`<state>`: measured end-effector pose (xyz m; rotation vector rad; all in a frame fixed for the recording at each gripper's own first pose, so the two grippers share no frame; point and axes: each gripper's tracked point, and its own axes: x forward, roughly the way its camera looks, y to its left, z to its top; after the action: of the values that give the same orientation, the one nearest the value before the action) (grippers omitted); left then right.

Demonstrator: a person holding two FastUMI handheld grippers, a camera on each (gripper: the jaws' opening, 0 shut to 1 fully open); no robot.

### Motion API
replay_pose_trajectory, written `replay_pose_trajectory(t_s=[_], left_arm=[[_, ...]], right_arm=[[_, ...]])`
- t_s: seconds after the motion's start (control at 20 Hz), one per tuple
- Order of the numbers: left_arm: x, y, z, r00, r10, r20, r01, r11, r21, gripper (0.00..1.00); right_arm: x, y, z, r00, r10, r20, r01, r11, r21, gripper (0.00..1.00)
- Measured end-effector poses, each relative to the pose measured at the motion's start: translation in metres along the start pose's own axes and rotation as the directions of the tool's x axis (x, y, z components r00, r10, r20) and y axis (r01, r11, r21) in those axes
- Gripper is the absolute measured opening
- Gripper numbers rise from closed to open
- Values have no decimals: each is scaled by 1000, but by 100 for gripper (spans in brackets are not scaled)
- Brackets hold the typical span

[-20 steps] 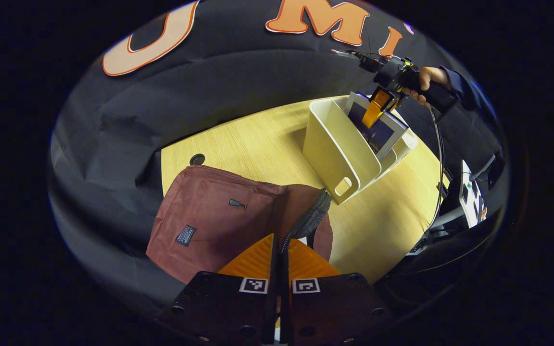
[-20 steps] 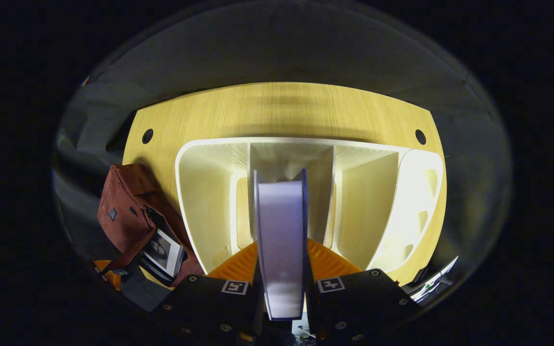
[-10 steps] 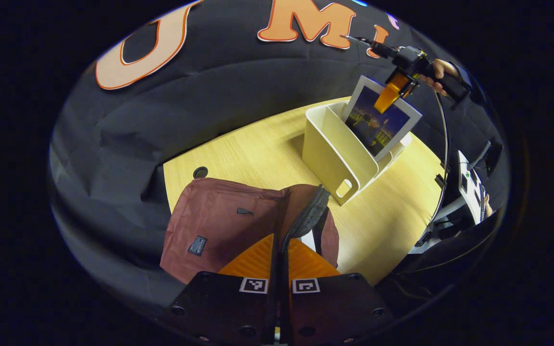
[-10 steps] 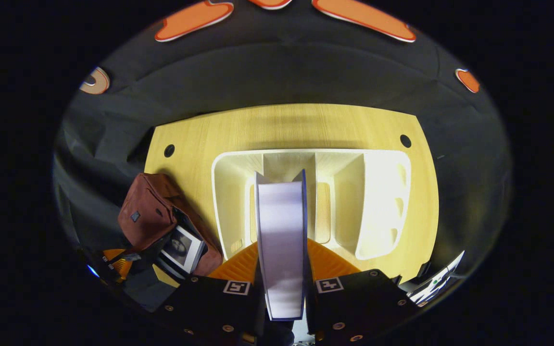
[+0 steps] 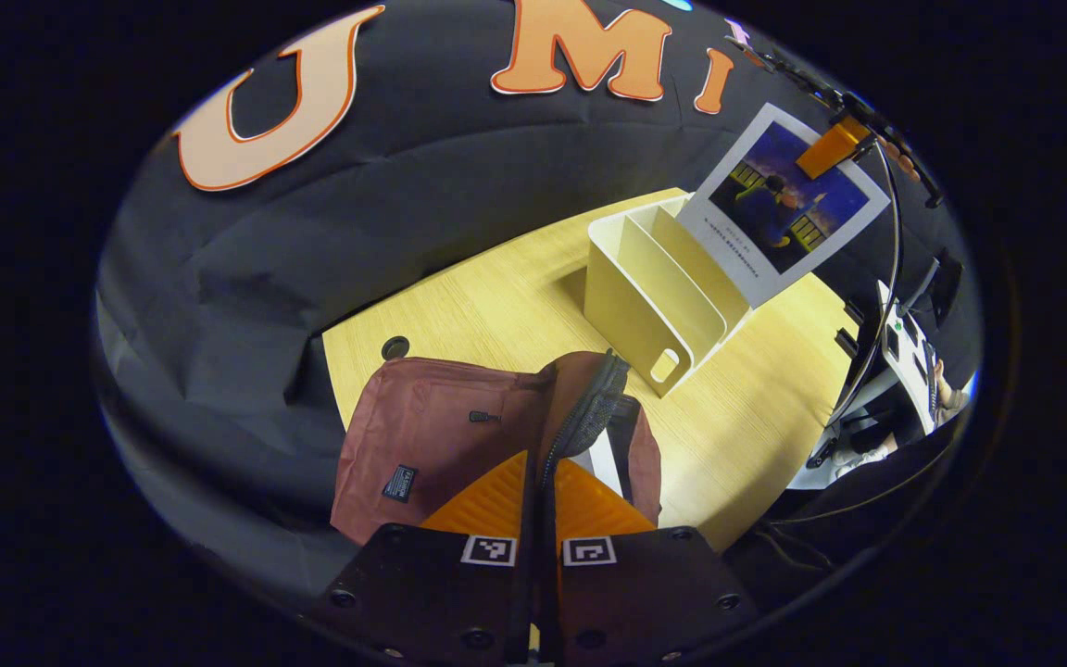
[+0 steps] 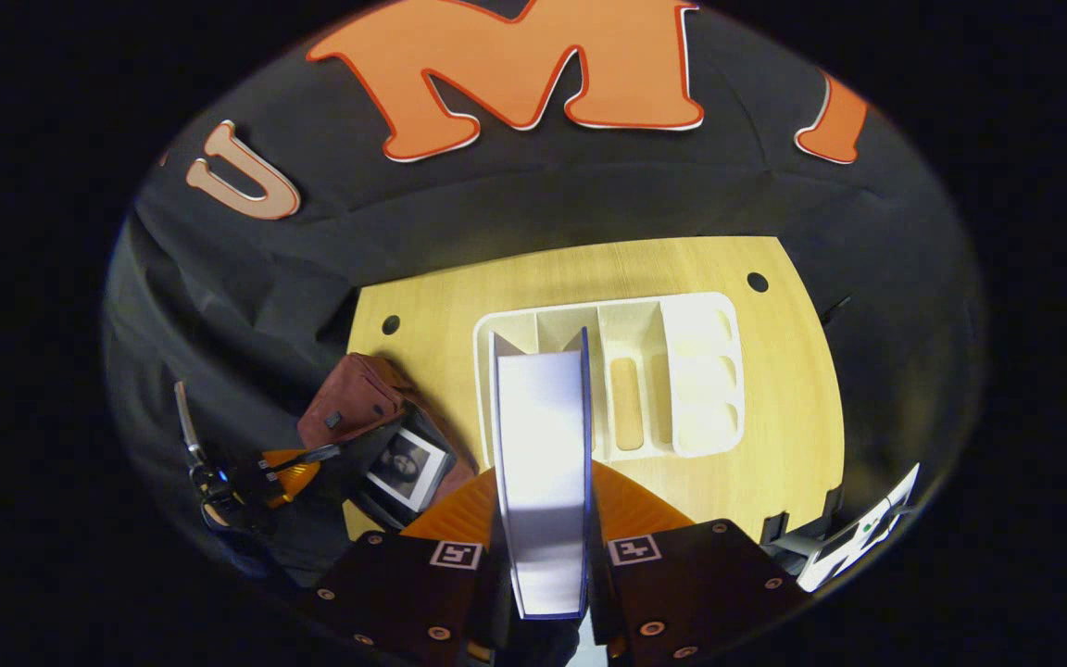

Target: Open the schoolbag, grab two books from the bookshelf and put them into the schoolbag.

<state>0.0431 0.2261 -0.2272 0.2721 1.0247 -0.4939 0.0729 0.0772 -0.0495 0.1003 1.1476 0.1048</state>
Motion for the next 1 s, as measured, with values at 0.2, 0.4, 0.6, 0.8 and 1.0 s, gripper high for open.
replay_pose_trajectory(t_s=[0.2, 0.4, 0.6, 0.8, 1.0], left_arm=[[1, 3, -1, 1000, -4, 6, 4, 1000, -7, 4], [0, 5, 0, 1000, -11, 14, 11, 1000, 7, 4], [2, 6, 0, 1000, -24, 11, 24, 999, 25, 5], [-1, 8, -2, 999, -33, 9, 32, 999, 32, 4], [0, 8, -1, 999, -37, 5, 36, 999, 37, 5]], right_arm=[[-26, 19, -15, 998, 45, 50, -45, 999, 1, 35], [-28, 46, -35, 991, 97, 87, -97, 995, -1, 35], [-9, 84, -76, 981, 182, 61, -184, 982, 40, 34], [29, 113, -105, 965, 261, 28, -262, 958, 118, 34], [69, 140, -126, 945, 328, 3, -323, 927, 191, 34]])
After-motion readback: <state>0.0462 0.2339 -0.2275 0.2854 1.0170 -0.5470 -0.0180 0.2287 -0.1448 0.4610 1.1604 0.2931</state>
